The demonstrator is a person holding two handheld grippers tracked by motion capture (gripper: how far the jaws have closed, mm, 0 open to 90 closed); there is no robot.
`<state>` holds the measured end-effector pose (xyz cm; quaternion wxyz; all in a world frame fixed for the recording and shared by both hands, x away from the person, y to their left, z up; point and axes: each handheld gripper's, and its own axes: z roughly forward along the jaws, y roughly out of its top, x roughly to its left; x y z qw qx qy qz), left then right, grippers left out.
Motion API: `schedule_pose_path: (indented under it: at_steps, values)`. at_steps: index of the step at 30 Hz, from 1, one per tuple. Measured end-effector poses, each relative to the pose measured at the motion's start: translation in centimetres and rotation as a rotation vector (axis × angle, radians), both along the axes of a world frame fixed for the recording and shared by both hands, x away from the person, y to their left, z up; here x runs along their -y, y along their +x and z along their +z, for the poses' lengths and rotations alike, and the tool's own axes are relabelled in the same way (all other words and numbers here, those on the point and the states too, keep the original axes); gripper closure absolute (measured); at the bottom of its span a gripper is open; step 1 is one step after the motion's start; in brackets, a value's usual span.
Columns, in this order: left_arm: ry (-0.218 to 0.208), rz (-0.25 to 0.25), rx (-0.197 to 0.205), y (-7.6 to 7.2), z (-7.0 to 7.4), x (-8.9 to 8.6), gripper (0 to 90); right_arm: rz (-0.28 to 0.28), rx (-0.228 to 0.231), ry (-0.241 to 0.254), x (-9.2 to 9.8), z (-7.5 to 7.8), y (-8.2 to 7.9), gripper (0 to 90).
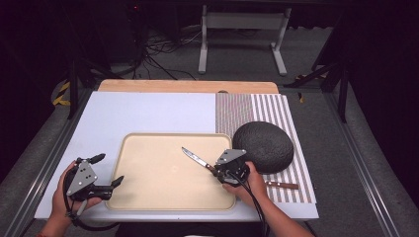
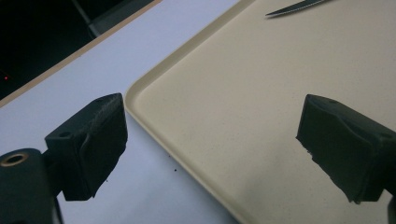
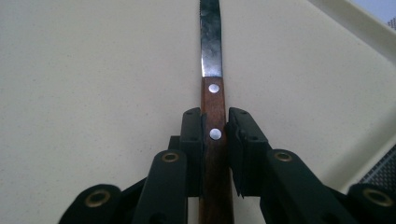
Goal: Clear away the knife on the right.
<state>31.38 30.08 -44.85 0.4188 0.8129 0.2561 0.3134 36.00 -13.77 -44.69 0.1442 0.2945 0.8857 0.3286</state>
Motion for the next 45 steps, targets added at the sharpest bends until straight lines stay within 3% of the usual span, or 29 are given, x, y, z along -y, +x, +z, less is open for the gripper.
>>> schedule_pose_path:
  at_steps: [6,8,11,15,16,17,18,20,22,26,29,32,37,45]
  values:
    - [-0.008,0.000,-0.002,0.0,0.0,0.1,9.4,-0.020,-0.031,0.007,0.1,0.0,-1.1,76.8]
    - [-0.005,-0.001,-0.002,-0.1,0.1,0.2,9.4,-0.044,-0.058,0.033,0.2,0.0,-1.5,77.0]
    - [-0.002,-0.001,-0.005,0.0,0.1,0.3,9.4,-0.063,-0.086,0.033,0.2,0.2,-2.1,76.9]
    - [0.000,-0.004,-0.009,0.0,0.0,0.4,9.4,-0.058,-0.071,0.023,0.1,0.1,-2.9,75.3]
    - [0.003,-0.008,-0.006,0.1,0.1,0.4,9.4,-0.053,-0.074,0.028,0.1,0.1,-3.0,71.0]
    - [0.005,-0.005,-0.005,0.1,0.1,0.4,9.4,-0.036,-0.073,0.029,0.0,0.1,-3.1,61.4]
    - [0.004,-0.004,-0.006,0.1,0.1,0.4,9.4,-0.023,-0.065,0.030,0.0,0.1,-3.1,57.9]
    - [-0.006,-0.001,-0.012,0.1,0.0,0.3,9.4,-0.022,-0.027,0.015,0.0,0.3,-3.1,58.2]
    - [-0.003,-0.001,-0.012,0.2,0.0,0.3,9.4,0.023,0.004,0.035,0.1,0.7,-2.9,59.6]
    - [-0.001,-0.002,-0.011,0.1,0.0,0.3,9.4,0.105,0.067,0.023,-0.8,1.5,-2.1,75.1]
    - [0.004,-0.002,-0.009,0.2,0.1,0.3,9.4,0.196,0.097,-0.032,-2.1,1.2,-1.6,83.3]
    - [0.006,-0.002,-0.010,0.2,0.0,0.3,9.4,0.226,0.096,-0.082,-3.4,0.2,-1.3,89.4]
    - [0.006,-0.010,-0.009,0.2,0.1,0.3,9.4,0.167,0.100,-0.098,-3.4,-0.2,-0.8,90.0]
    - [-0.005,-0.005,-0.007,-0.1,0.1,0.2,9.2,0.093,0.062,-0.085,-1.0,0.0,-1.3,90.0]
